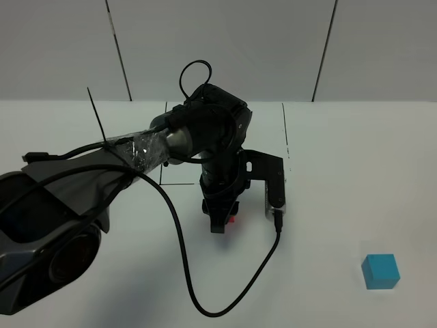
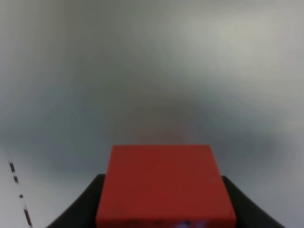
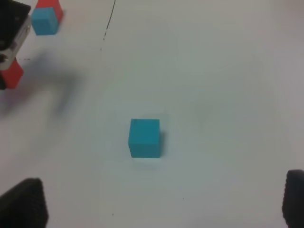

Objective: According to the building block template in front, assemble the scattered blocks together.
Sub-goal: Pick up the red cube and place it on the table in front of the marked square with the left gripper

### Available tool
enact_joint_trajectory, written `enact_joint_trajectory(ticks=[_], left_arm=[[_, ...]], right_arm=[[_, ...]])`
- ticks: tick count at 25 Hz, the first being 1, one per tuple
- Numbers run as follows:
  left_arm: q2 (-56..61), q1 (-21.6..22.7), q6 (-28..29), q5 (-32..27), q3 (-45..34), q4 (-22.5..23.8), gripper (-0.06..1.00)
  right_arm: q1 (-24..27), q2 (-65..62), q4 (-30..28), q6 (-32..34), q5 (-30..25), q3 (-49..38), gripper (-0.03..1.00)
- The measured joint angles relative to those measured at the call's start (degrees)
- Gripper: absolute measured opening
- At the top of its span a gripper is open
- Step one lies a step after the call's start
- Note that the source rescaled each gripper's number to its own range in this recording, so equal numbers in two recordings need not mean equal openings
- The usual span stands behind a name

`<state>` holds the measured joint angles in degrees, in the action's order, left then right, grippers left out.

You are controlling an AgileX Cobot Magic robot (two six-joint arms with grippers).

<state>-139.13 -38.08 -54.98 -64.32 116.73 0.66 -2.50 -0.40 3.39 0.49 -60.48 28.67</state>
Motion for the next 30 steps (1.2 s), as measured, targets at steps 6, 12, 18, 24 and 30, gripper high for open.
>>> enact_joint_trajectory(ticks=[6,12,18,24,30], left_arm=[[-3.68,-0.65,-0.07,-1.12,1.76,-0.11,0.01],[-4.05,-0.65,-0.07,-1.26,2.04,-0.11,0.01],[-4.1,-0.65,-0.13,-1.46,2.15,-0.11,0.01],[-4.14,-0.65,-0.08,-1.89,2.38,-0.11,0.08],[-4.17,-0.72,0.11,-3.92,2.33,-0.14,0.7]], right_arm=[[0.0,0.0,0.0,0.0,0.0,0.0,1.0],[0.0,0.0,0.0,0.0,0.0,0.0,1.0],[0.0,0.0,0.0,0.0,0.0,0.0,1.0],[0.0,0.0,0.0,0.0,0.0,0.0,1.0],[0.0,0.0,0.0,0.0,0.0,0.0,1.0]])
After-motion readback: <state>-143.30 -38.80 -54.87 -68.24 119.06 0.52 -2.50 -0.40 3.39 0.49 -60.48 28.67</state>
